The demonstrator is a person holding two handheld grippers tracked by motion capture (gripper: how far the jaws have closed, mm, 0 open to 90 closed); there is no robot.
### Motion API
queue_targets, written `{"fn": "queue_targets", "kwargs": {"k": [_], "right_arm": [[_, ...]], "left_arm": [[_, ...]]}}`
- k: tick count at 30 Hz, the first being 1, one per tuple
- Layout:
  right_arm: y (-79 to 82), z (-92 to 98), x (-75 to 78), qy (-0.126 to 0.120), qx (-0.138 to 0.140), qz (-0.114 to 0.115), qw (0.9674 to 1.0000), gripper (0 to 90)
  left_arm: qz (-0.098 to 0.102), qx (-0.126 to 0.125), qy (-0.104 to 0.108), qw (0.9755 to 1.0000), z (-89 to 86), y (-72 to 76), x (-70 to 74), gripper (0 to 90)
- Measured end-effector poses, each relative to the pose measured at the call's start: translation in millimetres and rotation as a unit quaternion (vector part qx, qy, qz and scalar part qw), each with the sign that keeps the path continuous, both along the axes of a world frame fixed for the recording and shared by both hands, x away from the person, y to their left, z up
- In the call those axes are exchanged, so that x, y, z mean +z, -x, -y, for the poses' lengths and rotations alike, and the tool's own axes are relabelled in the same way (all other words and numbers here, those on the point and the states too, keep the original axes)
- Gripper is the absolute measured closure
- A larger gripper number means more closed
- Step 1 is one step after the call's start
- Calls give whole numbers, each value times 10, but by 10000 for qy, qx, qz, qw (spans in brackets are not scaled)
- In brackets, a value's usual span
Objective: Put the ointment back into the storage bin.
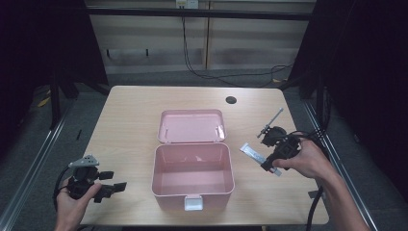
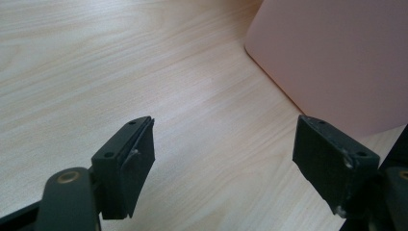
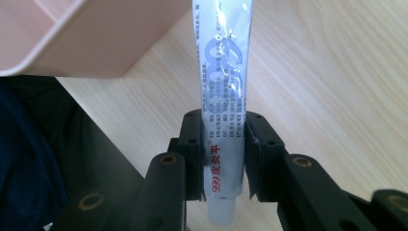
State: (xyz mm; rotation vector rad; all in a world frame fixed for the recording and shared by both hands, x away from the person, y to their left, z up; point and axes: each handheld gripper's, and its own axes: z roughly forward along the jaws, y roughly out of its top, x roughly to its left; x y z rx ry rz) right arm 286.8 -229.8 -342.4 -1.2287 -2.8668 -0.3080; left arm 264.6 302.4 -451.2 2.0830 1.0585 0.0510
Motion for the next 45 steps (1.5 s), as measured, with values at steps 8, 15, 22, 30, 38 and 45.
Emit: {"fn": "queue_targets", "kwargs": {"k": [8, 15, 22, 30, 38, 45], "right_arm": [[40, -52, 174, -5, 314, 97, 9995, 719], [38, -223, 242, 100, 631, 96, 9979, 720], [12, -441, 345, 64, 787, 283, 9965, 719], [24, -703, 396, 67, 1138, 384, 9927, 719], [19, -965, 449, -53, 1470, 357, 9885, 719], [-20, -1210, 393, -12, 1848, 250, 9824, 719]], "left_arm": [[-7, -3, 11, 10000, -2, 0, 1, 225], [-3, -17, 5, 10000, 0, -1, 2, 225], [4, -26, 7, 10000, -8, 1, 8, 225], [4, -20, 18, 10000, -13, -2, 10, 225], [5, -32, 19, 10000, -12, -2, 10, 225], [7, -34, 28, 10000, -12, 0, 11, 226]]}}
